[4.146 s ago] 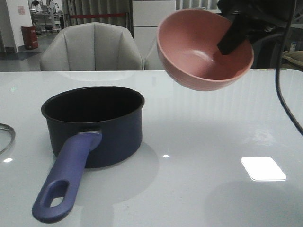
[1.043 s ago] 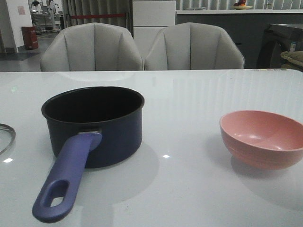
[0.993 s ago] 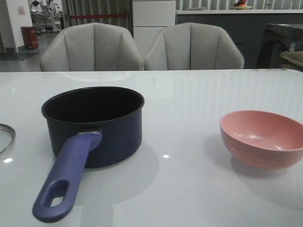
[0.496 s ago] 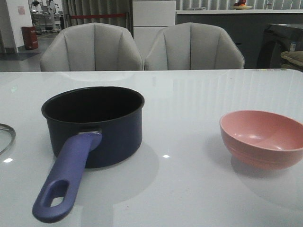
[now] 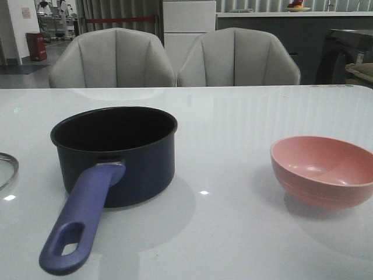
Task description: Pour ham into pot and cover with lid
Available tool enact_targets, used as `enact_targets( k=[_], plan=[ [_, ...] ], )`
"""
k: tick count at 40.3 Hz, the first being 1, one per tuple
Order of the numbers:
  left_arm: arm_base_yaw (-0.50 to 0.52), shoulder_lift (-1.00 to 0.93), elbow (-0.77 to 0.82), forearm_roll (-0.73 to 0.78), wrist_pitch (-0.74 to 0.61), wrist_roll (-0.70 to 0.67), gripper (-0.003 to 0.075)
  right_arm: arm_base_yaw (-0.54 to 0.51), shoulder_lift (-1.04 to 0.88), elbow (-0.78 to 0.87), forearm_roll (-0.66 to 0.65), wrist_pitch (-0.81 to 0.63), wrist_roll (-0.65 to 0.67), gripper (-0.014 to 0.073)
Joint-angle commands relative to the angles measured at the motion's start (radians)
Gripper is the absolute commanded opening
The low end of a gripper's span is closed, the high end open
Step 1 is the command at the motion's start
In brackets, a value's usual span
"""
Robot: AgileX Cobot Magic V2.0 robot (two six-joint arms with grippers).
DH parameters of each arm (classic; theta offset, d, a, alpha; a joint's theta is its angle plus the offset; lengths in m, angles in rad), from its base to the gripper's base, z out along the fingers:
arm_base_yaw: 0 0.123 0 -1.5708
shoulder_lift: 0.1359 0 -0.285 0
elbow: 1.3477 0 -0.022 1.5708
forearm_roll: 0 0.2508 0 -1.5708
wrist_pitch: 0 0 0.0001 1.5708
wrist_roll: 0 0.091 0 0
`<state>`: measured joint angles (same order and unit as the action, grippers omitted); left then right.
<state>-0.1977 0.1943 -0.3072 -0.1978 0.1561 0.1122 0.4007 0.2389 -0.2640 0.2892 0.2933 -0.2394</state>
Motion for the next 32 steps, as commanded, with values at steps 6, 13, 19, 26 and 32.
enact_targets(
  k=[6,13,19,26,32],
  plan=[
    [-0.007,0.139,-0.162,-0.027,0.128,-0.004,0.0680,-0.001,0.008,-0.027,0.005,-0.070,-0.008,0.0141],
    [-0.007,0.297,-0.310,-0.025,0.247,-0.057,0.0683,-0.001,0.008,-0.027,0.005,-0.070,-0.008,0.0141],
    [-0.007,0.463,-0.445,0.060,0.409,-0.189,0.0683,-0.001,0.008,-0.027,0.005,-0.070,-0.008,0.0141],
    [-0.007,0.659,-0.591,0.246,0.606,-0.367,0.0683,-0.001,0.008,-0.027,0.005,-0.070,-0.008,0.0141],
    [-0.007,0.829,-0.688,0.269,0.661,-0.373,0.0683,-0.001,0.008,-0.027,0.005,-0.070,-0.008,0.0141]
  ],
)
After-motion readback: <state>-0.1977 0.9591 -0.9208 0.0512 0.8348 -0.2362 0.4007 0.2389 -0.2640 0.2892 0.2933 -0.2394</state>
